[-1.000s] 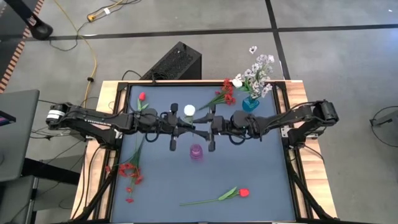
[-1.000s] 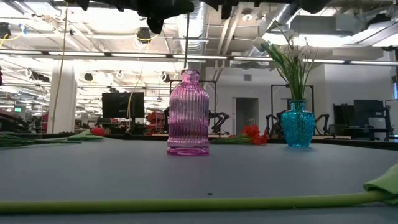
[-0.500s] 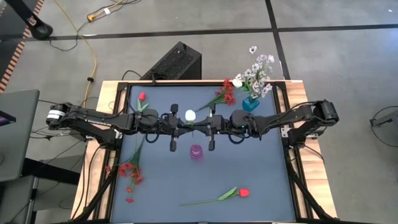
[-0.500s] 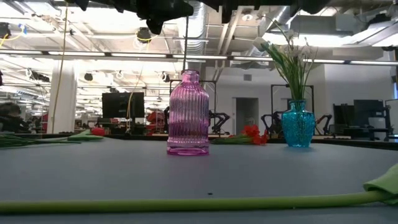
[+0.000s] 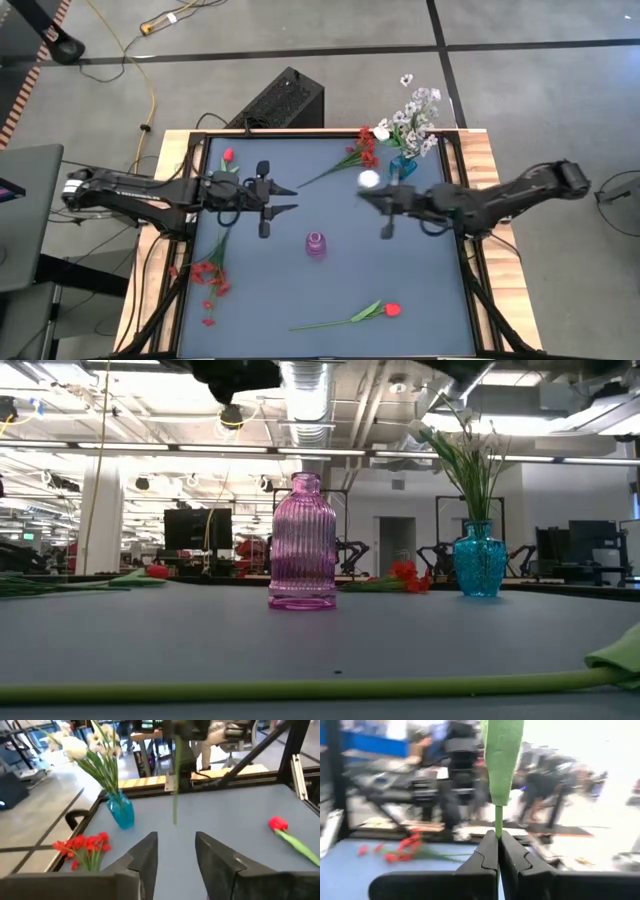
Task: Sort flowers into vase by color
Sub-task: Put the white flower into the blue vase
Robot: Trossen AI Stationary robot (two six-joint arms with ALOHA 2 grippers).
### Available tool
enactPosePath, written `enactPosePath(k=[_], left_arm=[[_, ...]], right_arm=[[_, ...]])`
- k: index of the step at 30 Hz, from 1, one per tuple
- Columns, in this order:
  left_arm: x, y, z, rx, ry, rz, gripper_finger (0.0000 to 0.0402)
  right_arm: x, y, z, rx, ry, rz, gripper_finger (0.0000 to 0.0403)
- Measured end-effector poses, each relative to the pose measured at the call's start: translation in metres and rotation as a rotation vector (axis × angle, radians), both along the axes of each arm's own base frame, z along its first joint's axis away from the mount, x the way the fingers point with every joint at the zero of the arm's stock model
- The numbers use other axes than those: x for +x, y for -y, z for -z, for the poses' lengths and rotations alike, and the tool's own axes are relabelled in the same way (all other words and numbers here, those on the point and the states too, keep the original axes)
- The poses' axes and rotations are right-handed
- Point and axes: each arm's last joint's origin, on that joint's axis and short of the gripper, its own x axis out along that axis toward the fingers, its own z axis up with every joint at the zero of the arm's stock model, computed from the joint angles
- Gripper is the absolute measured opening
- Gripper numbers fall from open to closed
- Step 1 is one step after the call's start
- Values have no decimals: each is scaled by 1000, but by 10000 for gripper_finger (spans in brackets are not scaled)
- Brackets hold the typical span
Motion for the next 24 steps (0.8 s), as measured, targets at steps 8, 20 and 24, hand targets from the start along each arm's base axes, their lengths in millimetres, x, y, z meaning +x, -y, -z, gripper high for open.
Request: enactPosePath(k=[8,20,24], left_arm=[[-8,-1,0,36,-44,-29,130],[-7,-3,6,22,-94,-44,130],[-7,-3,6,32,-93,-45,130]], right_arm=[[-76,11,42,-2,82,167,23],[-127,14,42,74,143,248,23],[-144,21,50,151,95,445,23]])
